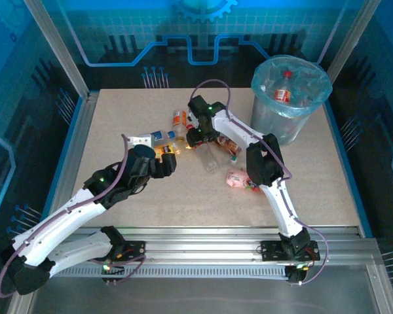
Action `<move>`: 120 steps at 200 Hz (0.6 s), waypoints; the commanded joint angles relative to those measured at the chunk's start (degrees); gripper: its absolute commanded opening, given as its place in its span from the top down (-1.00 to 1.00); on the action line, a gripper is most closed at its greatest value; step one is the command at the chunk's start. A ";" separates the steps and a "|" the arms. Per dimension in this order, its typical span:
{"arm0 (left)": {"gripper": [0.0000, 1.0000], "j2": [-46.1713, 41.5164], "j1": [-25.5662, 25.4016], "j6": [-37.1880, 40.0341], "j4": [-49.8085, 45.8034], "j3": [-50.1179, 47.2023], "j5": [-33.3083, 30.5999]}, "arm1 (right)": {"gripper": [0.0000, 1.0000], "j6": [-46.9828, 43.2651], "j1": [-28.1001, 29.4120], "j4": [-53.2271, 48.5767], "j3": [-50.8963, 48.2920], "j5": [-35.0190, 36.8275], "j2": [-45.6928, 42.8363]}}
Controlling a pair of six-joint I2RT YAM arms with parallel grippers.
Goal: Put the plastic bottles in the bin
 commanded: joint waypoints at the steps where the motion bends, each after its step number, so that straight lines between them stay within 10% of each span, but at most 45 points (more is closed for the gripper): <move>1: -0.75 -0.80 0.61 -1.04 -0.32 1.00 0.88 | -0.30 1.13 -0.41 -0.87 1.57 -1.98 1.58; 120: -0.74 -1.06 0.57 -0.26 -1.24 2.93 0.90 | 0.25 3.37 -1.22 1.80 -4.57 -1.62 -6.11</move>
